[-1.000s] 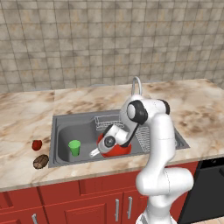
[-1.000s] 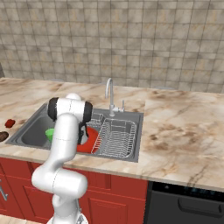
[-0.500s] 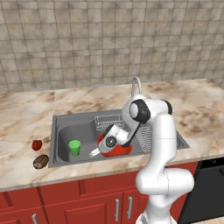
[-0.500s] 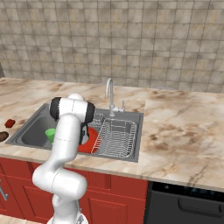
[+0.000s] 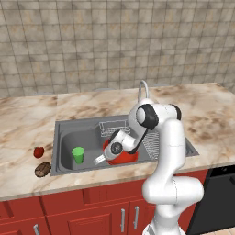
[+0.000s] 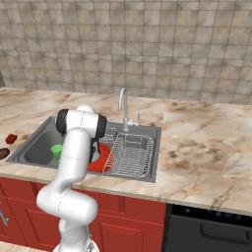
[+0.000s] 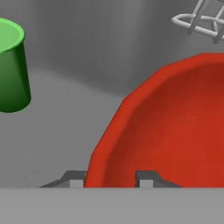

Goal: Remove the bell pepper and potato from the sink. Then move the bowl and cup from the counter to the sink for washing.

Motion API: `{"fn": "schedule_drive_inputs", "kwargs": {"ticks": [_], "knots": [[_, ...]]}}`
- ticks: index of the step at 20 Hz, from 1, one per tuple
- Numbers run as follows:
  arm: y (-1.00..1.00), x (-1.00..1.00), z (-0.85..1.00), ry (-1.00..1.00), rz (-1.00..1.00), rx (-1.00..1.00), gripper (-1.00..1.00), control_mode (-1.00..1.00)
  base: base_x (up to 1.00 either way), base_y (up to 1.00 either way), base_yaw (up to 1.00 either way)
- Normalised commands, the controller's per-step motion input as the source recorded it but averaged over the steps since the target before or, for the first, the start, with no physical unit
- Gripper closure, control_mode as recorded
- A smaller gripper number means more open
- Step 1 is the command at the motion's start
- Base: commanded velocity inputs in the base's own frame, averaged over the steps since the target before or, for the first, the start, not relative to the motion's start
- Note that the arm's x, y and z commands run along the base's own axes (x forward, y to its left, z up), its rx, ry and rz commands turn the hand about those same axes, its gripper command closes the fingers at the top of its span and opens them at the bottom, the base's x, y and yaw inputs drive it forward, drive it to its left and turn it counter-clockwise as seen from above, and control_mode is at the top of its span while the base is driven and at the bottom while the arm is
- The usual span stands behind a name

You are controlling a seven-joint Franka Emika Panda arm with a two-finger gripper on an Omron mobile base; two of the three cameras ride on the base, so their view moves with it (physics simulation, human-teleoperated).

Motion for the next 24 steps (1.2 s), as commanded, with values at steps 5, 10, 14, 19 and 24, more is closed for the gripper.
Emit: {"fn": "schedule_drive_inputs", "kwargs": {"ticks": [5,10,14,19,24], "knots": [[0.0,0.0,0.03,0.0,-0.02,0.0,-1.0,-1.0,0.0,0.0,0.0],[0.0,0.0,0.08,0.0,-0.02,0.0,-1.0,-1.0,0.0,0.0,0.0],[0.0,0.0,0.14,0.0,-0.02,0.0,-1.0,-1.0,0.0,0.0,0.0],[0.0,0.0,0.18,0.0,-0.01,0.0,-1.0,-1.0,0.0,0.0,0.0],[0.0,0.0,0.22,0.0,-0.01,0.01,-1.0,-1.0,0.0,0.0,0.0]]}}
